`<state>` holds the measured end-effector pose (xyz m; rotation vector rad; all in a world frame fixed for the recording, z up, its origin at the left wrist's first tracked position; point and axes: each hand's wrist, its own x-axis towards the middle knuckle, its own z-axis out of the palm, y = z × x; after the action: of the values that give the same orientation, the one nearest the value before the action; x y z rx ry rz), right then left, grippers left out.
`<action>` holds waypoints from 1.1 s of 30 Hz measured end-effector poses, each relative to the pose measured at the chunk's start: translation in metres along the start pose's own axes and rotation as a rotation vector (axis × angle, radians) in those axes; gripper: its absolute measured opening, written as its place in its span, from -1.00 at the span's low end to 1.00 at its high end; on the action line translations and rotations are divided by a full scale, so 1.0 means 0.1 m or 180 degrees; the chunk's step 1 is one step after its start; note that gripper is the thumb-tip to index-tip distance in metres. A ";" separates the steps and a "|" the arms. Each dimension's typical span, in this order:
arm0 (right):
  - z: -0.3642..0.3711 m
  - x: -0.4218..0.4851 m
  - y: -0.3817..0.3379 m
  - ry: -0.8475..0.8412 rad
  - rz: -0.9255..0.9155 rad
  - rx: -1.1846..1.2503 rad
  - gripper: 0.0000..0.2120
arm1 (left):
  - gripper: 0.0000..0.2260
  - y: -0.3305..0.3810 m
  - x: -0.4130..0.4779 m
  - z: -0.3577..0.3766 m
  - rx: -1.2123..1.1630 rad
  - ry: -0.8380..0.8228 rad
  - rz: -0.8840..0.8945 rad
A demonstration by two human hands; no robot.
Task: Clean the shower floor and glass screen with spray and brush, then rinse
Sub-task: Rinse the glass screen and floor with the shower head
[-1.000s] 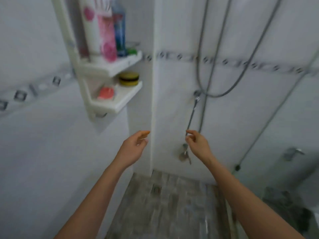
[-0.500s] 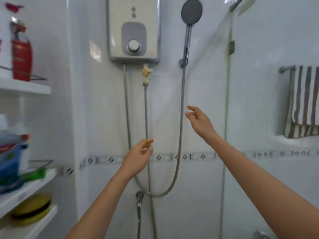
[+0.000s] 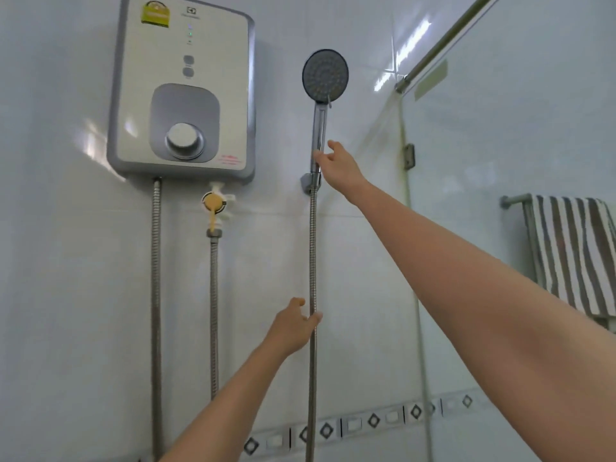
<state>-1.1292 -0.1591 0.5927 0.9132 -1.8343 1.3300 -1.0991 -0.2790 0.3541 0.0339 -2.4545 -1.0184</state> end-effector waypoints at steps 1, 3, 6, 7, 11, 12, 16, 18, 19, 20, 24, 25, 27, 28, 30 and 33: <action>0.05 0.08 -0.01 0.0036 -0.0020 -0.0030 -0.52 | -0.52 -0.05 0.09 0.04 -0.0029 -0.0023 -0.0001; 0.16 0.22 0.01 0.0173 0.0016 0.0024 -0.60 | -0.65 -0.14 0.22 0.10 -0.0105 -0.0083 0.0021; 0.30 0.41 0.09 0.0515 0.0235 0.0058 -0.65 | -0.87 -0.20 0.32 0.18 -0.0281 -0.0169 0.0058; 0.34 0.46 0.13 0.0611 0.0297 0.0002 -0.70 | -0.91 -0.21 0.34 0.20 -0.0429 -0.0188 0.0045; 0.39 0.58 0.14 0.0906 0.0317 -0.0204 -0.82 | -0.92 -0.16 0.39 0.12 -0.0924 -0.0066 0.0123; 0.36 0.62 0.10 0.0983 0.0228 -0.0203 -0.81 | -0.92 -0.13 0.41 0.07 -0.0983 0.0006 0.0206; 0.16 0.66 -0.07 0.0980 0.0090 0.0099 -0.83 | -0.91 0.00 0.39 -0.07 -0.1180 0.0148 0.0422; 0.10 0.50 -0.04 0.0805 0.0123 0.0483 -0.86 | -0.88 -0.01 0.29 -0.05 -0.1184 -0.0165 0.0363; 0.09 0.34 -0.01 0.0673 0.0139 0.0736 -0.87 | -0.85 -0.06 0.23 -0.01 -0.1138 -0.0428 0.0338; 0.08 0.15 0.06 0.0508 0.0176 0.1055 -0.88 | -0.80 -0.12 0.14 0.05 -0.1111 -0.0719 0.0304; 0.05 -0.85 0.38 0.0205 0.0599 0.1867 -0.90 | -0.77 -0.39 -0.14 0.17 -0.1268 -0.1057 0.0165; 0.05 -1.11 0.50 0.0210 0.0710 0.1953 -0.86 | -0.79 -0.45 -0.19 0.19 -0.1341 -0.0939 0.0150; 0.02 -1.68 0.77 0.0175 0.1003 0.2070 -0.78 | -0.86 -0.59 -0.33 0.26 -0.1354 -0.0559 0.0103; 0.01 -1.88 0.88 0.0177 0.1065 0.2087 -0.75 | -0.88 -0.62 -0.35 0.26 -0.1339 -0.0265 0.0205; -0.01 -2.45 1.13 0.0055 0.1404 0.1889 -0.73 | -0.88 -0.79 -0.57 0.38 -0.1310 0.0210 0.0219; -0.06 -3.13 1.44 -0.0006 0.1680 0.1459 -0.71 | -0.87 -1.09 -0.90 0.52 -0.1244 0.0845 0.0285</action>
<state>-1.0876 -0.0749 0.2608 0.6613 -1.8787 2.1373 -1.0593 -0.3053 0.2111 -0.0648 -1.9707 -1.3412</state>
